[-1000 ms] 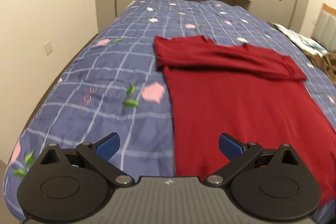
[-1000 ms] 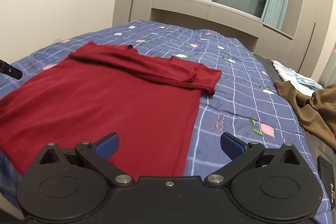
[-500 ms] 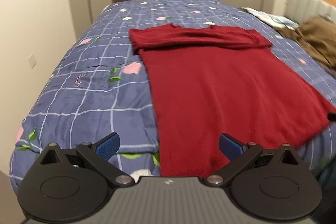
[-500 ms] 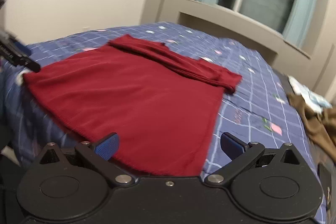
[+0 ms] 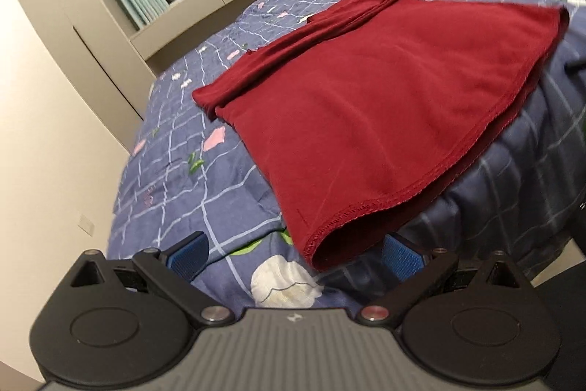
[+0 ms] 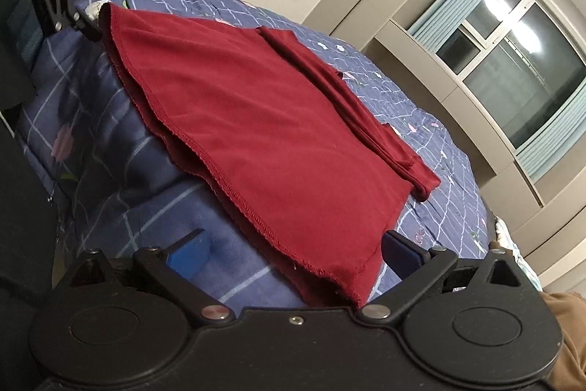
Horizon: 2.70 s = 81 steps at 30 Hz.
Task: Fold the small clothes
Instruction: 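Roll both grippers and move them to the sweater hem edge, then close both grippers on the red sweater hem edge, then lift the hem with both grippers and fold it over toward the collar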
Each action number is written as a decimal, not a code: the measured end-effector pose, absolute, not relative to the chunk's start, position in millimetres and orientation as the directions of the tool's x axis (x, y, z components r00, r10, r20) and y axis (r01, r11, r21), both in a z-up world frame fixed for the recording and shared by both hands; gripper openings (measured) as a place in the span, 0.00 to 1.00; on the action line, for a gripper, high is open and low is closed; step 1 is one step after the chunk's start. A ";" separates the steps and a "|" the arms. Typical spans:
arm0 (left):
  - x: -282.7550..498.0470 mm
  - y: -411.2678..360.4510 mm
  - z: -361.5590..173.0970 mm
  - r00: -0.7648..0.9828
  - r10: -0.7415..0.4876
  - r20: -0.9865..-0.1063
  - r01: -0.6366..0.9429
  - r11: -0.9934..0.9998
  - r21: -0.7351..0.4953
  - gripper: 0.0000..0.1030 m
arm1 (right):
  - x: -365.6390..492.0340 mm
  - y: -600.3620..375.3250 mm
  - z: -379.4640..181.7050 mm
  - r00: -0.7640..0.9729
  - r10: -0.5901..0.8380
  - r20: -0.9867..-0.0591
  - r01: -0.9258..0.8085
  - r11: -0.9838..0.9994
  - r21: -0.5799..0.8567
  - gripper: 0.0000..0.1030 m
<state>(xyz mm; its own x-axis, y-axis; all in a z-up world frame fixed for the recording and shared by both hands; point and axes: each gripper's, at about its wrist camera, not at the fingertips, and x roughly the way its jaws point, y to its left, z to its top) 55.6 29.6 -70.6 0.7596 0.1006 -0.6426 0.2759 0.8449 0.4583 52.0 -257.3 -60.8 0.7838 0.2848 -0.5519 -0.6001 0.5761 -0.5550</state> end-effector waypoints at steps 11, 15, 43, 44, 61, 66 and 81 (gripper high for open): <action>39.7 8.7 -89.9 0.825 0.073 -0.561 0.374 0.673 0.638 0.97 | 60.2 -242.8 -62.1 0.780 0.324 -0.535 -0.604 0.613 -0.510 0.46; 33.0 6.5 -90.0 0.827 0.024 -0.562 0.421 0.635 0.648 0.82 | 56.3 -237.0 -61.3 0.749 0.363 -0.554 -0.647 0.583 -0.492 0.16; 40.5 17.9 -85.6 0.828 -0.050 -0.558 0.503 0.507 0.700 0.10 | 55.3 -245.7 -63.3 0.758 0.341 -0.556 -0.619 0.644 -0.449 0.21; 40.0 16.7 -88.8 0.827 -0.044 -0.560 0.504 0.498 0.706 0.12 | 54.9 -247.5 -64.0 0.760 0.338 -0.555 -0.616 0.648 -0.449 0.22; 46.7 16.0 -77.1 0.831 -0.043 -0.555 0.493 0.520 0.697 0.03 | 61.8 -270.4 -51.7 0.780 0.313 -0.542 -0.572 0.709 -0.413 0.09; 60.1 16.1 -55.0 0.848 -0.062 -0.526 0.471 0.541 0.696 0.03 | 77.8 -272.7 -29.6 0.798 0.327 -0.506 -0.547 0.746 -0.381 0.06; 199.5 18.0 1.4 0.941 -0.035 -0.336 0.310 0.483 0.819 0.03 | 231.1 -253.3 36.2 0.862 0.310 -0.400 -0.484 0.736 -0.473 0.05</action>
